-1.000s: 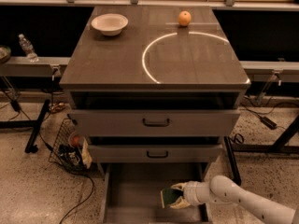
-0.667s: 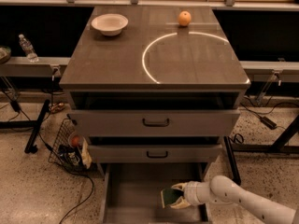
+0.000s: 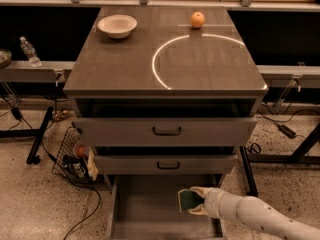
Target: Pick sponge from bottom drawer and place on counter
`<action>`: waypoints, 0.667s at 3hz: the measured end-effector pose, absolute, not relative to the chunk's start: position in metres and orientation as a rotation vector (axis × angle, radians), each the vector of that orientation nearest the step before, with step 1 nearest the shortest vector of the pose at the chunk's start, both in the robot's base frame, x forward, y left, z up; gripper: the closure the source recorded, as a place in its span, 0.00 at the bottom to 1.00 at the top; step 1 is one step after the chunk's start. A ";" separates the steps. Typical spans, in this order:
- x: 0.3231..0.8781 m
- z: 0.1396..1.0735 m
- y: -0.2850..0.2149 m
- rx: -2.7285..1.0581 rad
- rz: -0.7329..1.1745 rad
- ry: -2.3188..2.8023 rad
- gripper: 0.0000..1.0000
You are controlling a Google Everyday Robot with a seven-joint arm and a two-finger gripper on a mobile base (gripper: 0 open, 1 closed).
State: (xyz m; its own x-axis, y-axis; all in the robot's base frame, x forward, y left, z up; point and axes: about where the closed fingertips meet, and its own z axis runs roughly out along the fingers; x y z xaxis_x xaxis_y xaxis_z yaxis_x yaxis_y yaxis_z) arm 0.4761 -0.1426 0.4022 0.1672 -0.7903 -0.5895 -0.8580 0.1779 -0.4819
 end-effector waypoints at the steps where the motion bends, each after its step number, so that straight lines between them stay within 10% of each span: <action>1: 0.417 0.542 -0.124 -1.637 -0.179 1.424 1.00; 2: 0.417 0.542 -0.124 -1.637 -0.179 1.424 1.00</action>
Offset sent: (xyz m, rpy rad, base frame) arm -0.0162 0.0016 0.0854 -0.0526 -0.1847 -0.0215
